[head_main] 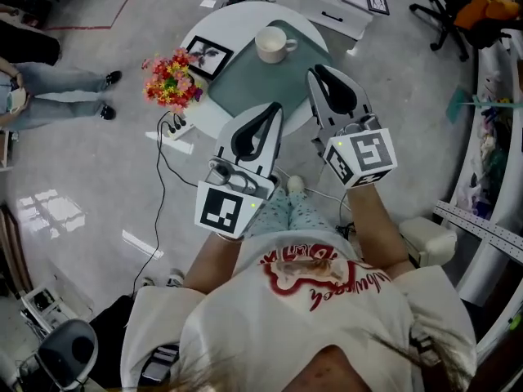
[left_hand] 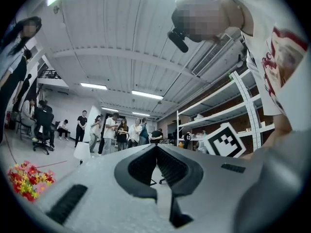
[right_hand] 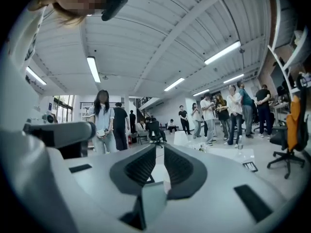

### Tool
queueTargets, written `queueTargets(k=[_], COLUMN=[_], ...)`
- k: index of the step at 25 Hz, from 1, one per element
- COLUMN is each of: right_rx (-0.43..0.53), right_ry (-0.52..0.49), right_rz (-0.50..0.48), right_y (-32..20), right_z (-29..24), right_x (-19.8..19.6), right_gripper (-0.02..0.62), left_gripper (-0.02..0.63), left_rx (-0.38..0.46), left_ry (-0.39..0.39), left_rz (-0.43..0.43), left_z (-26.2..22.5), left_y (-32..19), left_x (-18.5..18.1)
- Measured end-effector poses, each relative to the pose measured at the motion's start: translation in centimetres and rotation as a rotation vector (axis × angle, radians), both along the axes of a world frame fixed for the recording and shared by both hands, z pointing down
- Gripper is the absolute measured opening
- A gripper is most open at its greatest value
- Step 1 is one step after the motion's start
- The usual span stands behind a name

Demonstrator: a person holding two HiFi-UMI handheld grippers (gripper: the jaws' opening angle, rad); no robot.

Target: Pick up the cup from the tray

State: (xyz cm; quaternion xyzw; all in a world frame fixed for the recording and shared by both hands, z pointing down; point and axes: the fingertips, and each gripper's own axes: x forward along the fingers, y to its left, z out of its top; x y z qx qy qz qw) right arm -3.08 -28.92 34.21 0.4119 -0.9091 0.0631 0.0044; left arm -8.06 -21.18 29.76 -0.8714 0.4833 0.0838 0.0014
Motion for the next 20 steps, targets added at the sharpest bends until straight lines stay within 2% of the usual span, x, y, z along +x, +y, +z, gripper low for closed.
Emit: queueTargets(k=[6, 10, 13, 20], right_rx=[-0.087, -0.131, -0.175, -0.178], right_ry=[0.096, 0.248, 0.319, 0.492], right_rz=[-0.040, -0.060, -0.060, -0.115], right_y=[-6.4, -10.3, -12.9, -15.8], right_z=[7.9, 14.6, 18.6, 22.5], right_x=[-1.2, -1.9, -1.6, -2.6], right_gripper=[0.042, 0.113, 0.121, 0.121], left_gripper=[0.014, 0.014, 0.014, 0.014], left_rx=[-0.022, -0.033, -0.052, -0.111], left_ry=[-0.028, -0.041, -0.049, -0.071], left_rz=[-0.020, -0.022, -0.008, 0.000], left_z=[2.3, 3.6, 5.0, 7.6], left_y=[-0.6, -0.7, -0.7, -0.4], left_x=[-0.3, -0.2, 0.0, -0.3])
